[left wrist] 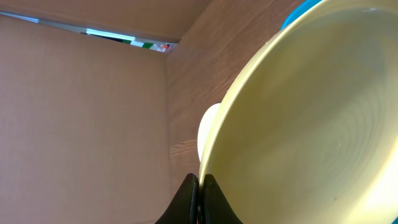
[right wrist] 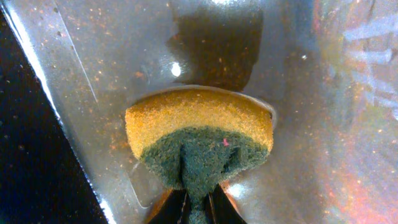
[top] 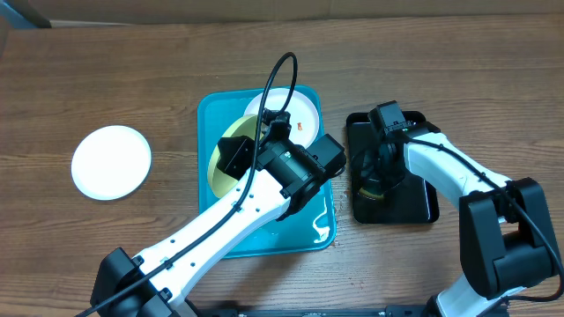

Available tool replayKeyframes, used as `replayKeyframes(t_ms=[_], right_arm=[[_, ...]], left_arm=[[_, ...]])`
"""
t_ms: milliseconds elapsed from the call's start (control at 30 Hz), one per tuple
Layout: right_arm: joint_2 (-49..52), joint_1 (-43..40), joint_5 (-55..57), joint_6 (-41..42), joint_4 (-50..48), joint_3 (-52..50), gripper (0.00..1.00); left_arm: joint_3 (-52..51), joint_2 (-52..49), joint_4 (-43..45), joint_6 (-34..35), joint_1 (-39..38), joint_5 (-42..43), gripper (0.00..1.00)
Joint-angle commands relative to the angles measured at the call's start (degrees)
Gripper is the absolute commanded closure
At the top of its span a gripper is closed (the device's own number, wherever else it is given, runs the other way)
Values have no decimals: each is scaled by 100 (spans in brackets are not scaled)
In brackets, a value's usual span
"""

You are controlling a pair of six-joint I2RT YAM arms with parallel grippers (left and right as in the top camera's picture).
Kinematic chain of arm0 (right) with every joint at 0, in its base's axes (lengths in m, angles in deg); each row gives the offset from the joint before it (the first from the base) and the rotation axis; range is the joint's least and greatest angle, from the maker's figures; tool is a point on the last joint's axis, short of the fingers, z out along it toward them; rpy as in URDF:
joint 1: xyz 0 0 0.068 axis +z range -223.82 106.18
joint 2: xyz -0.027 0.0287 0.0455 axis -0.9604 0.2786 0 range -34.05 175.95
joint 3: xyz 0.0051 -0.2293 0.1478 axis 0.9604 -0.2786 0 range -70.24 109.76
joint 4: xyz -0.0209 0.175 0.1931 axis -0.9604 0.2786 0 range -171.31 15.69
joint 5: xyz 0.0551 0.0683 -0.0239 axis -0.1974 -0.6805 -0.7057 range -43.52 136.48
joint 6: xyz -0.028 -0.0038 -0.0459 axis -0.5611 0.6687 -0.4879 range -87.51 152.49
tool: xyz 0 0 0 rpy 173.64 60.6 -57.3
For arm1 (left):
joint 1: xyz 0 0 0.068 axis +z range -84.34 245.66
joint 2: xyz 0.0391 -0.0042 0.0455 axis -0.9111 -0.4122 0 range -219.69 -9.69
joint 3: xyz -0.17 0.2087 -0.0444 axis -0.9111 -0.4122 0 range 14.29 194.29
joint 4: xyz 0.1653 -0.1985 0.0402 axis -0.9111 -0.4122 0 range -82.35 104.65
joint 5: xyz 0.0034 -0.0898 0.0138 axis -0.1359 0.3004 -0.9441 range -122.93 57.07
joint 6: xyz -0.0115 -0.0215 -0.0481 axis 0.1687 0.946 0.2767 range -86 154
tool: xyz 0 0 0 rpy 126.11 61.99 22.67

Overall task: Clean dirty plates on tray and stack at the side
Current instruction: 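Lift the yellow-green plate off the blue tray with the left gripper, then carry the plate left and stack it on the white plate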

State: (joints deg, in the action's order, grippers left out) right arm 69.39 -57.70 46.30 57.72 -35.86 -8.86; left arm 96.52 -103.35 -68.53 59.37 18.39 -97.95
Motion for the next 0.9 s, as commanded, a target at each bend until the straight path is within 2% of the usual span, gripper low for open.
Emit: replayKeyframes(t_ms=[0,300,400,533,700,867], right_arm=[[-11,-2,4,26,4,-155,93],[-11,-2,4,26,24,-155,93],[-11,-2,4,26,22,-155,93],[-11,-2,4,26,63,-155,93],[-11,-2,7,24,114,-155,94],[-11,-2,4,24,155,-155,94]], left_arm=[[140,-28,-20,190,-28,-140,96],[140,-28,9,337,-4,-98,96],[140,-28,295,385,190,188,96],[140,-28,483,286,608,979,96],[151,-4,691,-407,1379,2837,95],[151,339,802,-264,2251,3630,96]])
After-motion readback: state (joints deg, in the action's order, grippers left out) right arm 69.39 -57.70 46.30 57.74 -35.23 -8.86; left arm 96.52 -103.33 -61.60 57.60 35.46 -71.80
